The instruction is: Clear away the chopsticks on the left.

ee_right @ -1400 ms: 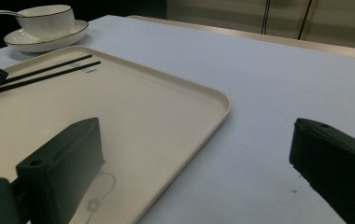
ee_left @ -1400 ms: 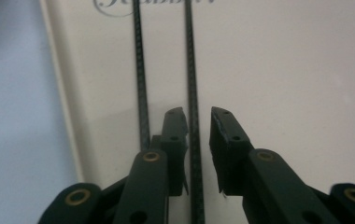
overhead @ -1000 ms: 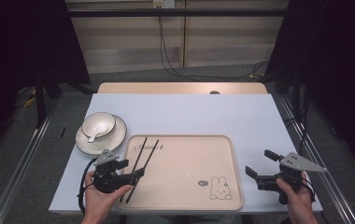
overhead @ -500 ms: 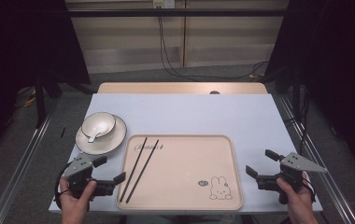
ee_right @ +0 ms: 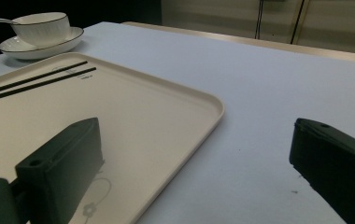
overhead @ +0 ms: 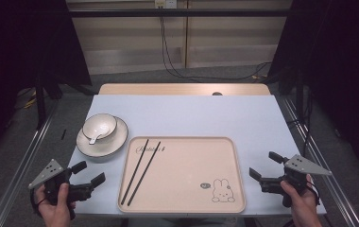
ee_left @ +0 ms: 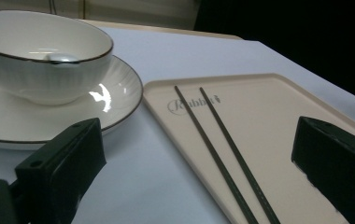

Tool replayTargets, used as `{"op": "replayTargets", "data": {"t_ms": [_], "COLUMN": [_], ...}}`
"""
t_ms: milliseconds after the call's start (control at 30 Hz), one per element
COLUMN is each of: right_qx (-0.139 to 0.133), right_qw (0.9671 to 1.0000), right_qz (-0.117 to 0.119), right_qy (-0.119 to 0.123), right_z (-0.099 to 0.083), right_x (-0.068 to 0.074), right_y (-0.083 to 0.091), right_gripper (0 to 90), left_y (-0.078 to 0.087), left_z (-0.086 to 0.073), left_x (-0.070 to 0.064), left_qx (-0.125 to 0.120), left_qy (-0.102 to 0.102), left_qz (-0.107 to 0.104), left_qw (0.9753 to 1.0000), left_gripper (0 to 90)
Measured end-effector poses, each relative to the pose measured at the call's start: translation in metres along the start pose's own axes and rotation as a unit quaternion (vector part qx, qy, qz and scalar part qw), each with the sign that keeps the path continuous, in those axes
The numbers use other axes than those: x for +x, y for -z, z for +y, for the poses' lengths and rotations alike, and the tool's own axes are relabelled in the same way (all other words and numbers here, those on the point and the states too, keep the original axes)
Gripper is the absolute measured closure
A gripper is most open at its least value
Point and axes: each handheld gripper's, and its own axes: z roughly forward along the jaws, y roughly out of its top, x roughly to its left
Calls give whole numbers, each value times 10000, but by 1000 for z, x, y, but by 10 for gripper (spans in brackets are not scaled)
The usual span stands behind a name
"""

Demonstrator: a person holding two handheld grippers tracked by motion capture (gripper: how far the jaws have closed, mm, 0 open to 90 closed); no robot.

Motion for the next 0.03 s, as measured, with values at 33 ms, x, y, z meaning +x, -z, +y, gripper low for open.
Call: {"op": "replayTargets", "data": {"t_ms": [33], "right_qx": [29], "right_qw": [10000], "right_qz": [-25], "right_qy": [-6], "right_z": [0], "right_x": [-1], "right_y": [-1], "right_gripper": [20], "left_y": [0], "left_z": [0], "left_x": [1], "left_qx": [20], "left_qy": [-20], "left_qz": [-26], "left_qw": [10000], "left_gripper": [25]}}
